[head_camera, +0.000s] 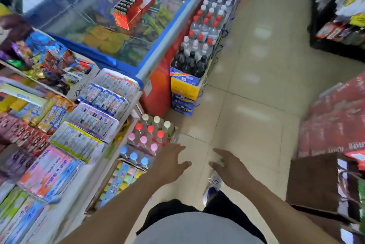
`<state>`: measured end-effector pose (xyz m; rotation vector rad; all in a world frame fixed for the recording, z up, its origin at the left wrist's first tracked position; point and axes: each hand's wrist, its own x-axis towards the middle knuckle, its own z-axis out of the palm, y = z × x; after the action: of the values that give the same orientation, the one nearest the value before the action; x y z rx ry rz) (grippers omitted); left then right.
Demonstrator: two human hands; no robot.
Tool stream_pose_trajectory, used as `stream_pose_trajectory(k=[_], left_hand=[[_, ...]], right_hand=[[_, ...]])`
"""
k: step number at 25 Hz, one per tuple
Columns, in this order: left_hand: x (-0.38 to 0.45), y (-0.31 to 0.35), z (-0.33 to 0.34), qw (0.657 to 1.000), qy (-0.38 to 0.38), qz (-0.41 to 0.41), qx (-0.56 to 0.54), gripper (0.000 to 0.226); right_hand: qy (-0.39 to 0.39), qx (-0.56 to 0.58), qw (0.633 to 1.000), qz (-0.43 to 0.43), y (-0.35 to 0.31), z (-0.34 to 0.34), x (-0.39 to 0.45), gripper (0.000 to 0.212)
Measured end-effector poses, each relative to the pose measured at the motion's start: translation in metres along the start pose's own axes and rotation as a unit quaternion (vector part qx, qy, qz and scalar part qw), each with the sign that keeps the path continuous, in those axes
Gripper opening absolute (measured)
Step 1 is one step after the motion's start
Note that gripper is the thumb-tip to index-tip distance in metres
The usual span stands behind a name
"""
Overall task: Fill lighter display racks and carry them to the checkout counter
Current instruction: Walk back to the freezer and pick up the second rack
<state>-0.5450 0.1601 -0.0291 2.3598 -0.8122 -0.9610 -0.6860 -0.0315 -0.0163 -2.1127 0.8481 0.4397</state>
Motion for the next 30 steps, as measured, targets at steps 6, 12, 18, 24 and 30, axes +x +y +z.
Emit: stream_pose_trajectory(k=[6, 12, 18, 24, 30], left_hand=[[0.045, 0.034, -0.003, 0.981, 0.094, -0.152, -0.078, 0.068], [0.110, 0.044, -0.034, 0.945, 0.206, -0.189, -0.173, 0.028], [0.194, 0.024, -0.119, 0.922, 0.239, -0.189, -0.237, 0.061], [0.243, 0.012, -0.200, 0.909, 0.287, -0.180, -0.244, 0.063], [0.276, -0.012, -0.243, 0.895, 0.302, -0.216, -0.247, 0.058]], right_hand=[[-0.069, -0.116, 0.981, -0.142, -0.055, -0.097, 0.139, 0.057], [-0.131, -0.166, 0.958, -0.194, -0.109, -0.129, 0.236, 0.059], [-0.159, -0.267, 0.921, -0.236, -0.138, -0.141, 0.297, 0.059], [-0.173, -0.267, 0.916, -0.246, -0.198, -0.149, 0.344, 0.059], [-0.216, -0.274, 0.888, -0.300, -0.284, -0.131, 0.408, 0.060]])
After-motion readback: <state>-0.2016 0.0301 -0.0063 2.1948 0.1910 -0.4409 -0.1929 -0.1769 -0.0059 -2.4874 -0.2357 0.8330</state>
